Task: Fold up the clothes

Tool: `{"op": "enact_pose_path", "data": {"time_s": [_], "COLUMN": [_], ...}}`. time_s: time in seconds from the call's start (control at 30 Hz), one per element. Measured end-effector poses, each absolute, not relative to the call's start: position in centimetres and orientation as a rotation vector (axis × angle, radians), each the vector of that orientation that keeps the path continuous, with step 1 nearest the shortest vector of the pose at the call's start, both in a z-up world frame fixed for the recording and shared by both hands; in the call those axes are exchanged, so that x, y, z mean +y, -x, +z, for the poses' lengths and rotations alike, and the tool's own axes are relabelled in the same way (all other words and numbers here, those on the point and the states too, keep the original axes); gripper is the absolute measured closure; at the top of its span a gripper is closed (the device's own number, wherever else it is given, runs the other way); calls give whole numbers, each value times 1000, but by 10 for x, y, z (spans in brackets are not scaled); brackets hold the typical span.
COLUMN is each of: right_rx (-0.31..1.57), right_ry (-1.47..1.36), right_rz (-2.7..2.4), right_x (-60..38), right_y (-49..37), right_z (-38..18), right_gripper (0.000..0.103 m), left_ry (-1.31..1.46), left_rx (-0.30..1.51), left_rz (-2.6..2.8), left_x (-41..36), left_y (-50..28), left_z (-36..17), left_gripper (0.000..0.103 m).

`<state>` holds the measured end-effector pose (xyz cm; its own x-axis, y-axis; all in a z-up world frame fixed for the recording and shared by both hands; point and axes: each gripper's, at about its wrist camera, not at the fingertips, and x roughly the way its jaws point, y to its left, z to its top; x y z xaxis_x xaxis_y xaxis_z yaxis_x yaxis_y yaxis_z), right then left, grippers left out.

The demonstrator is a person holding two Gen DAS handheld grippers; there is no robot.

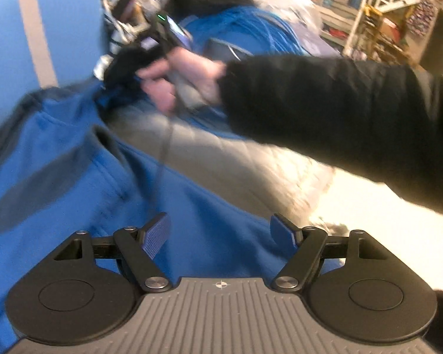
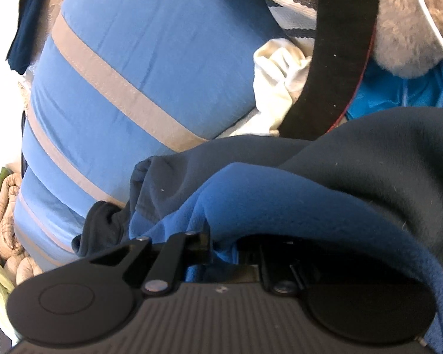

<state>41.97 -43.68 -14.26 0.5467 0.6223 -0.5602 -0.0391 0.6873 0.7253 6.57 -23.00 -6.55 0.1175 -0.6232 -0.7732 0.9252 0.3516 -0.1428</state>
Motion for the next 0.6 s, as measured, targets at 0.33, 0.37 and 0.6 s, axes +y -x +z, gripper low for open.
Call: {"op": "enact_pose_path", "data": {"time_s": [0.33,0.37,0.6], "right_rx": [970,982,1053], "right_ry": [-708,-712,-739], "right_rz": [437,448,518], "right_x": [-435,-436,-435], "right_y": [-409,-405,-368], "right_z": [-138,-139,-163], "right_gripper": [60,59,61], "left_ry": [-392,-386,-364], "left_rx": [881,873,865], "left_rz": [-1190,-1194,-1207], "left_x": [-222,-219,-205], "left_y": [-52,-51,-44], "left_z": [-66,-62,-56], "left_gripper": [33,33,33]}}
